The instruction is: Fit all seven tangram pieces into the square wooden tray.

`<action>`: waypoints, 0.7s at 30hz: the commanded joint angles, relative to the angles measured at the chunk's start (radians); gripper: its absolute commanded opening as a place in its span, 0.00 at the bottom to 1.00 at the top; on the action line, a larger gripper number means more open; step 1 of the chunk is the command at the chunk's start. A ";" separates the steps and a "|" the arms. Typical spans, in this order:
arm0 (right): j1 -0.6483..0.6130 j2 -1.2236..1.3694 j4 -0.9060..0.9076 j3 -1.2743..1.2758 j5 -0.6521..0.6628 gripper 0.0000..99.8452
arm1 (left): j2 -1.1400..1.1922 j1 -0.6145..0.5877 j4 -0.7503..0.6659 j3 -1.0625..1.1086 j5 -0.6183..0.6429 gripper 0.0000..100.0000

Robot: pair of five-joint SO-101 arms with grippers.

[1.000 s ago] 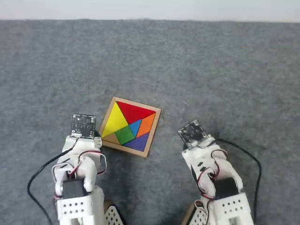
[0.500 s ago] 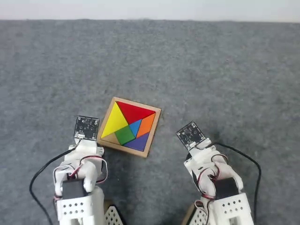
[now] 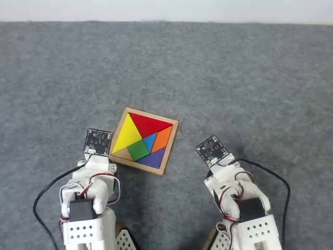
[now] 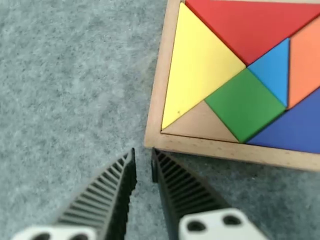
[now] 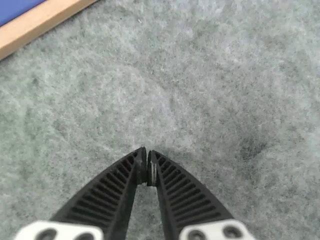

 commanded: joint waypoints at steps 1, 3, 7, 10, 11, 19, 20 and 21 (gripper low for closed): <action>0.010 0.005 0.004 0.020 -0.009 0.01 | -0.014 0.008 0.006 -0.016 -0.011 0.05; 0.010 0.005 0.002 0.020 -0.009 0.01 | -0.014 0.008 0.006 -0.016 -0.011 0.05; 0.010 0.005 0.002 0.020 -0.009 0.01 | -0.014 0.008 0.012 -0.016 -0.011 0.05; 0.010 0.005 0.002 0.020 -0.009 0.01 | -0.014 0.008 0.014 -0.016 -0.011 0.05; 0.010 0.005 0.002 0.020 -0.009 0.01 | -0.014 0.008 0.014 -0.016 -0.011 0.05; 0.010 0.005 0.002 0.020 -0.009 0.01 | -0.014 0.005 0.011 -0.016 -0.011 0.05; 0.010 0.005 0.002 0.020 -0.009 0.01 | -0.014 0.005 0.011 -0.016 -0.011 0.05; 0.010 0.005 0.002 0.020 -0.009 0.01 | -0.014 0.006 0.011 -0.016 -0.011 0.05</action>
